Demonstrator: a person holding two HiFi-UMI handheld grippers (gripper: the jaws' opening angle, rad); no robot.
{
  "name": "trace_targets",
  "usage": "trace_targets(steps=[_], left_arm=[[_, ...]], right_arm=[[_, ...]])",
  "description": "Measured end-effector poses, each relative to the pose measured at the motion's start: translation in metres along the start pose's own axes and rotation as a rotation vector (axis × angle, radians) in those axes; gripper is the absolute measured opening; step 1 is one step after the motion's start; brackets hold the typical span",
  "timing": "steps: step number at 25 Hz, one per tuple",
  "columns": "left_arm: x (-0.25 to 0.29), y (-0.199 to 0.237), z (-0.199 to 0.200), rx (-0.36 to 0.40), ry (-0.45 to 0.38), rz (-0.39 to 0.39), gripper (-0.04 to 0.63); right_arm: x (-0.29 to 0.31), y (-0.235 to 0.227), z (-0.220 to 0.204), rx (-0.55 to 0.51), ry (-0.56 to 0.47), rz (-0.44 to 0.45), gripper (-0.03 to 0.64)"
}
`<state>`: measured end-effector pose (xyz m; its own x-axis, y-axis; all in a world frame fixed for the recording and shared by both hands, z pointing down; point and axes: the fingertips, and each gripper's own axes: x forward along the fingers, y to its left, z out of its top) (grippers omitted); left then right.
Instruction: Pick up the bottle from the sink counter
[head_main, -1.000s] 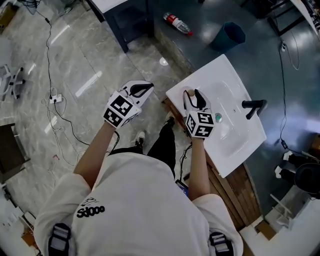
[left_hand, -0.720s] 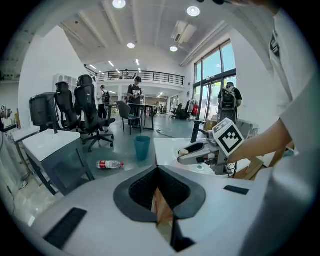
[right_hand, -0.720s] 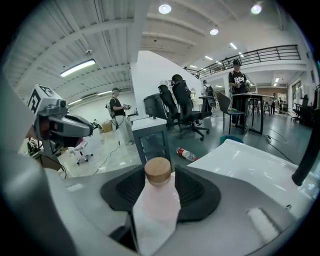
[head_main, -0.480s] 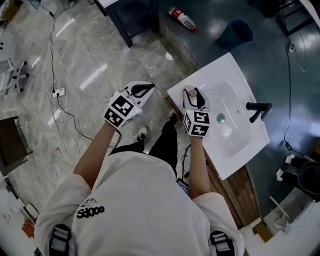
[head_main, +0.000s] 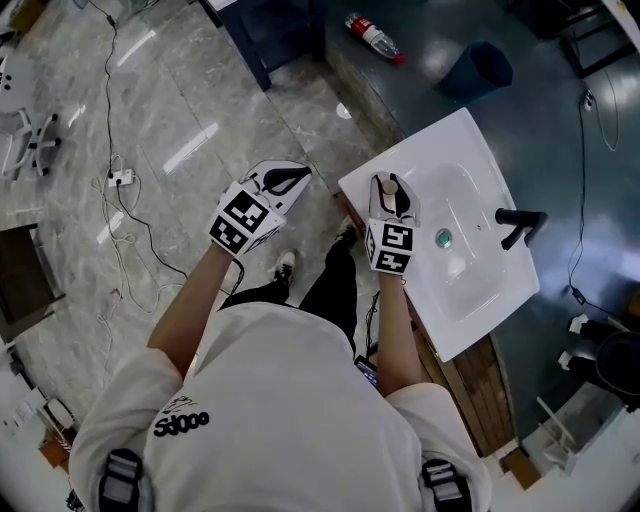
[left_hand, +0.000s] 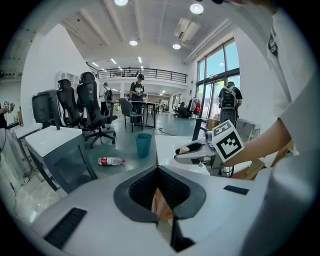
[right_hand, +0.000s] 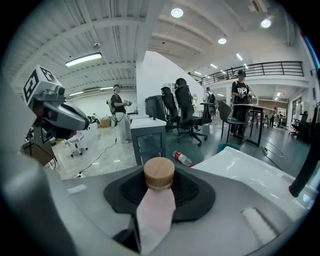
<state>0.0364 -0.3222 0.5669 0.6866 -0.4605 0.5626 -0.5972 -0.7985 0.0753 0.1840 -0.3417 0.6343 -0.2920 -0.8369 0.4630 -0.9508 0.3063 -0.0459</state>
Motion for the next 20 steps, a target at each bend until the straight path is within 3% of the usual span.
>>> trace_targets(steps=[7, 20], left_arm=[[-0.006, 0.003, 0.008, 0.012, -0.025, 0.01, 0.005], [-0.036, -0.008, 0.038, 0.069, -0.125, -0.007, 0.005]], right_arm=[[-0.01, 0.01, 0.011, -0.004, -0.016, 0.037, 0.135], [-0.062, 0.029, 0.08, -0.033, -0.105, 0.019, 0.135]])
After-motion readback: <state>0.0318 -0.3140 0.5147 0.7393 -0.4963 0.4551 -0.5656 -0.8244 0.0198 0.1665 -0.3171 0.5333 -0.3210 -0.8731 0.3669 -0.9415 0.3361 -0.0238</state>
